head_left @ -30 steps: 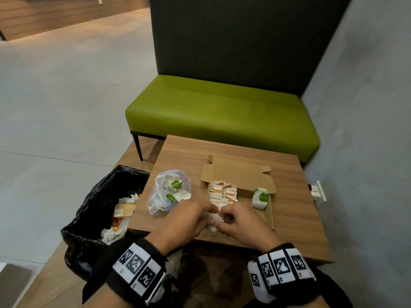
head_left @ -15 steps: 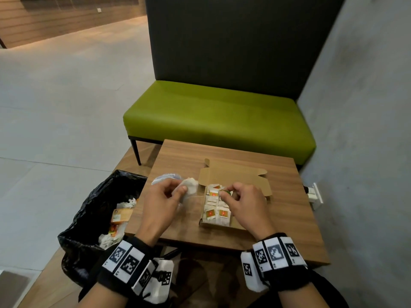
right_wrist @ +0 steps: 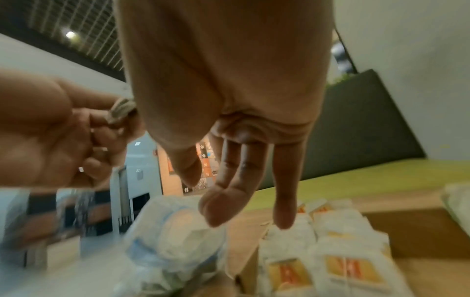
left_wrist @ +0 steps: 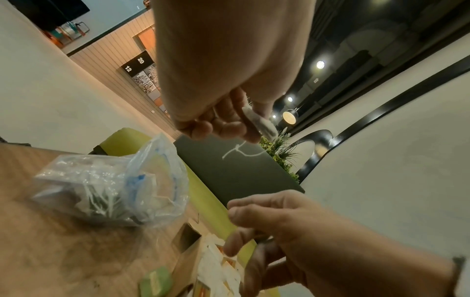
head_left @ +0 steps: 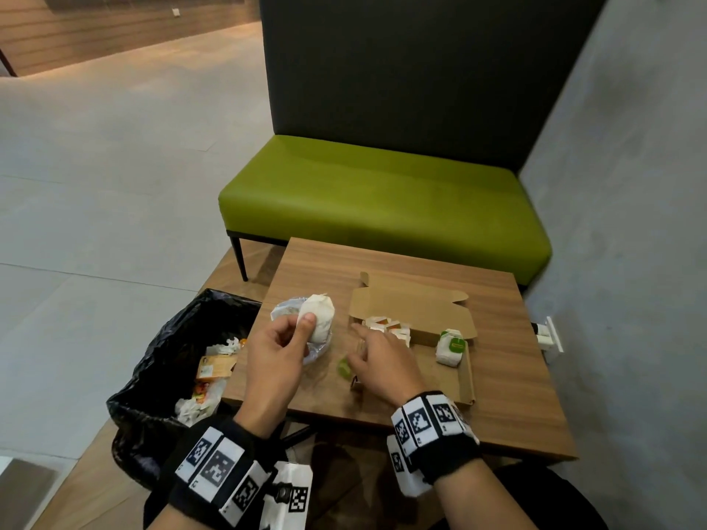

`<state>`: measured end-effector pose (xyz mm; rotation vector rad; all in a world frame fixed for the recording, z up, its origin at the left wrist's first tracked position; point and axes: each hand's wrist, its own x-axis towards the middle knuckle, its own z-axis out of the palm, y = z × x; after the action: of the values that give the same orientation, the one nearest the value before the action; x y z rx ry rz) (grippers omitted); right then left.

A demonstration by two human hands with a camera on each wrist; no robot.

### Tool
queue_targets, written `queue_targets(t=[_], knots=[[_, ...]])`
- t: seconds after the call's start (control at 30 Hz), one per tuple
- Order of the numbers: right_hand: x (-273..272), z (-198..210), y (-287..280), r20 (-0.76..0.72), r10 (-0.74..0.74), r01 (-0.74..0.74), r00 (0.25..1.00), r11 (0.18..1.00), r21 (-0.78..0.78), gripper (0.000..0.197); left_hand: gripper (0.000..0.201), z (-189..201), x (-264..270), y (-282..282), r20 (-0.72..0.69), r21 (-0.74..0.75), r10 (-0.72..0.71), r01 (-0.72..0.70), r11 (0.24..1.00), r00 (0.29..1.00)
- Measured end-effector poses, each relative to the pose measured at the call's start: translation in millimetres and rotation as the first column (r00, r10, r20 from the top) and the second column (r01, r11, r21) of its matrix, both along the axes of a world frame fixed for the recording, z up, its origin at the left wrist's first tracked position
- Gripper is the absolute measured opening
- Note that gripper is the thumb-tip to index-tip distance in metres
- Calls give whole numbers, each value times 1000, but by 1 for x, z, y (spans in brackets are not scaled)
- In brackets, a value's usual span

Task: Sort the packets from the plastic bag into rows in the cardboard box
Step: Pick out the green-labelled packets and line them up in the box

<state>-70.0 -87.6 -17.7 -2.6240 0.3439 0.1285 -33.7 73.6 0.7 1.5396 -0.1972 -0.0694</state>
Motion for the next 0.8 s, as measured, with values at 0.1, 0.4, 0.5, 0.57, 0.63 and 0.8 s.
queue_targets(t=[0.1,0.4,0.5,0.57,0.63,0.8], knots=[[-12,4,5,143,-95,42,985,940,338,42,31,1,-3,-1,-72,-50,-43,39,998,996],[-45,19,7,282,-213,-108,935,587,802,15,28,-3,-20,-19,-80,-68,-130,125,990,988],[-56,16,0,287,-286,-106,914,514,851,14,20,0,-31,-25,-39,-73,-180,177,981,983],[-63,15,-4,275,-326,-99,904,467,879,21,17,-1,-36,-28,-31,-96,-207,203,974,978],[-70,15,-8,280,-361,-86,889,470,878,19,16,-3,-42,-29,-30,-105,-232,228,968,972],[-86,9,-16,292,-422,-57,858,487,871,10,16,-5,-51,-28,-99,-114,-283,272,956,954]])
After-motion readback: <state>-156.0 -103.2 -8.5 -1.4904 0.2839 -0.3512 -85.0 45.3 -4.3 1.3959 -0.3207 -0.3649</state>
